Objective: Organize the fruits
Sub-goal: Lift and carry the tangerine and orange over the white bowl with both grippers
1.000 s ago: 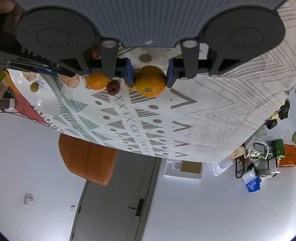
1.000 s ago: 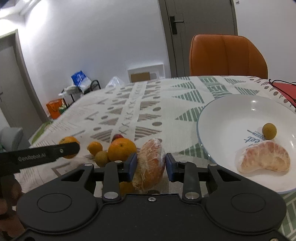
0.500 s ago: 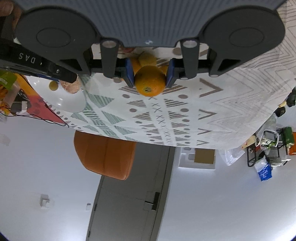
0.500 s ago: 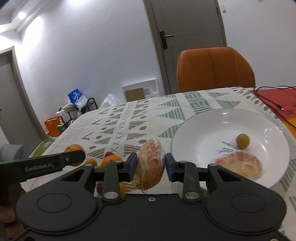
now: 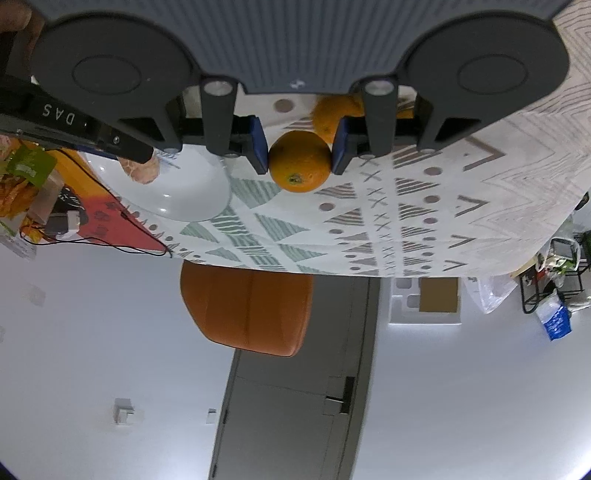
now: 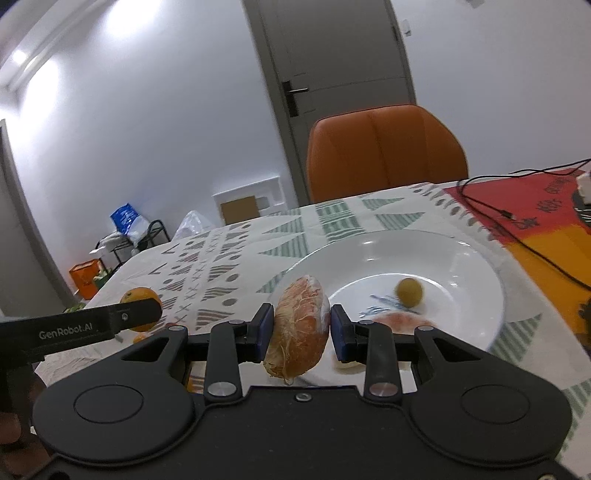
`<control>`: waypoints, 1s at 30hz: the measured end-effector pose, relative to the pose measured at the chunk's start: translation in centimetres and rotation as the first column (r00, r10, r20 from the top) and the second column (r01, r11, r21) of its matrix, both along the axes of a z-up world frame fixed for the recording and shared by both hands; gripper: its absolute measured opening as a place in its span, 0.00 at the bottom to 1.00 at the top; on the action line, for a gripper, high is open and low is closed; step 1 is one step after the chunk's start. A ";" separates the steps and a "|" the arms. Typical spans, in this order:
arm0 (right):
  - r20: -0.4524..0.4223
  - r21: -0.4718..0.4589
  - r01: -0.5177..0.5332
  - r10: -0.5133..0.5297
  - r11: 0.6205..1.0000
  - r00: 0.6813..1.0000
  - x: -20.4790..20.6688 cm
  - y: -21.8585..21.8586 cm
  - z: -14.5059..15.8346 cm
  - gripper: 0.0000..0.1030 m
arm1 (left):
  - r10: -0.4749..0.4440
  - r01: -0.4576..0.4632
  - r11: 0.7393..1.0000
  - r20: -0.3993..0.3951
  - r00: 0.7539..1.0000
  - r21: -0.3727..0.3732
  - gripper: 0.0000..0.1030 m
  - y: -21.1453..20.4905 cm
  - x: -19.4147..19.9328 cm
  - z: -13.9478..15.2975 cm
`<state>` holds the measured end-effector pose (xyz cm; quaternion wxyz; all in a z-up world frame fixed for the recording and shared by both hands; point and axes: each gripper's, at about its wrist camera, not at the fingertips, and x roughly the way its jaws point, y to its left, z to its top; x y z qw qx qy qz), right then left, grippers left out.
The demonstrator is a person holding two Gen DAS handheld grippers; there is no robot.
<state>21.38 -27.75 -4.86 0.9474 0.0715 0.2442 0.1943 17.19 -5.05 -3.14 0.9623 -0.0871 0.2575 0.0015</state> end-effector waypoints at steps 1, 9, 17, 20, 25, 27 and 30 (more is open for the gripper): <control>0.001 0.002 0.006 -0.006 1.000 1.000 0.0 -0.3 0.0 0.31 | -0.007 0.007 1.000 0.003 1.000 0.003 0.35 -0.3 0.1 0.1; 0.005 0.020 0.057 -0.057 0.998 0.998 0.5 -3.1 -0.1 0.31 | -0.037 0.037 0.999 0.015 0.999 0.007 0.35 -2.8 1.3 0.5; 0.004 0.037 0.100 -0.100 0.994 0.995 1.1 -5.7 -0.5 0.31 | -0.066 0.066 0.998 0.029 0.997 0.005 0.35 -5.2 2.6 1.1; -0.001 0.039 0.115 -0.115 0.993 0.993 1.3 -6.6 -0.8 0.31 | -0.082 0.081 0.997 0.027 0.996 0.007 0.35 -6.1 3.1 1.0; -0.009 0.034 0.135 -0.134 0.990 0.991 1.9 -7.5 -1.3 0.31 | -0.100 0.100 0.995 0.014 0.995 0.008 0.35 -7.2 4.0 0.4; -0.008 0.027 0.140 -0.140 0.990 0.990 2.1 -7.7 -1.4 0.31 | -0.105 0.105 0.994 0.007 0.994 0.005 0.35 -7.4 4.3 0.2; -0.005 0.015 0.143 -0.143 0.990 0.990 2.6 -7.9 -1.6 0.31 | -0.113 0.113 0.994 -0.001 0.994 0.004 0.35 -7.8 4.8 -0.2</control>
